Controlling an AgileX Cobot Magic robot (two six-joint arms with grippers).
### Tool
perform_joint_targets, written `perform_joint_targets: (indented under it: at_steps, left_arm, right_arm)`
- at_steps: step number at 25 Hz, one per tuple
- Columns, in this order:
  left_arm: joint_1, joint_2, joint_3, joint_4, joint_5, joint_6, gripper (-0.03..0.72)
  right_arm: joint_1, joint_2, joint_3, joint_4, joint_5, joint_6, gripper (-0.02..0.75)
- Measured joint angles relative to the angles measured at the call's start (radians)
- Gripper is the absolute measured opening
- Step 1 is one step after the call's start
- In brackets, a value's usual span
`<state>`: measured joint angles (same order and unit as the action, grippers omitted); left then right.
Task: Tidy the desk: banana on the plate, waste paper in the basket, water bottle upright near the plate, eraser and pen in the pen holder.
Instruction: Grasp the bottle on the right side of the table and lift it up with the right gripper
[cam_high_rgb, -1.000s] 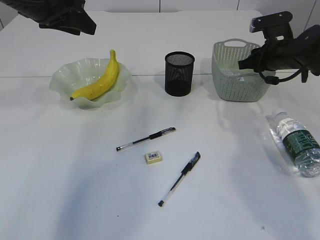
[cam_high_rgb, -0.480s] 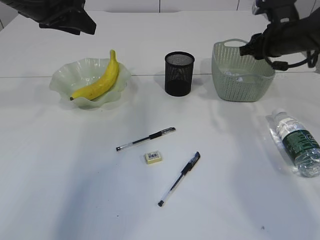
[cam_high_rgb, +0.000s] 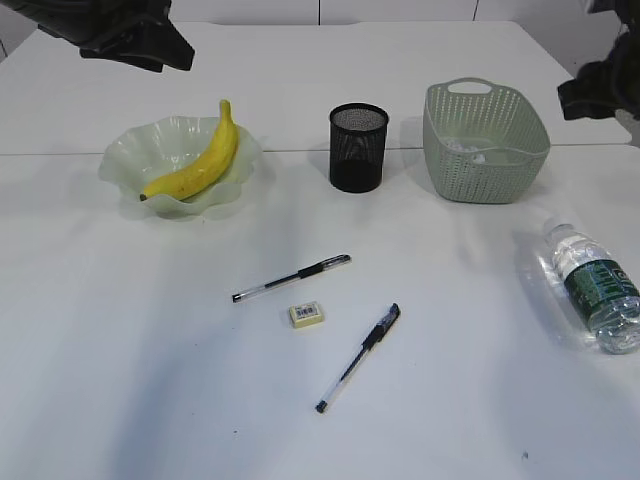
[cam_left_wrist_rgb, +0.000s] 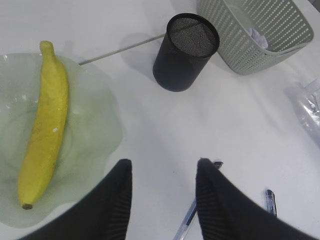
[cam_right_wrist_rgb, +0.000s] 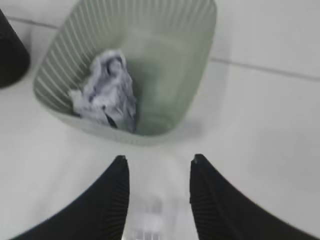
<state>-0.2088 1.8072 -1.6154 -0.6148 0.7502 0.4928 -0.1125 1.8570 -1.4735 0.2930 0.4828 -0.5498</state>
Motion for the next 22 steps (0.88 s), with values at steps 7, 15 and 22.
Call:
perform_joint_targets:
  at_steps: [7,15,22]
  left_arm:
    - [0.000,0.000,0.000,-0.034,0.008,0.000,0.295]
    - [0.000,0.000,0.000,-0.038,0.034,0.000,0.290]
    - [0.000,-0.002,0.000,-0.038,0.066,0.000,0.287]
  right_arm:
    - [-0.006,-0.003,0.000,-0.221,0.271,0.274,0.362]
    - [-0.006,-0.003,0.000,-0.228,0.437,0.301,0.364]
    - [-0.006,-0.003,0.000,-0.206,0.511,0.331,0.370]
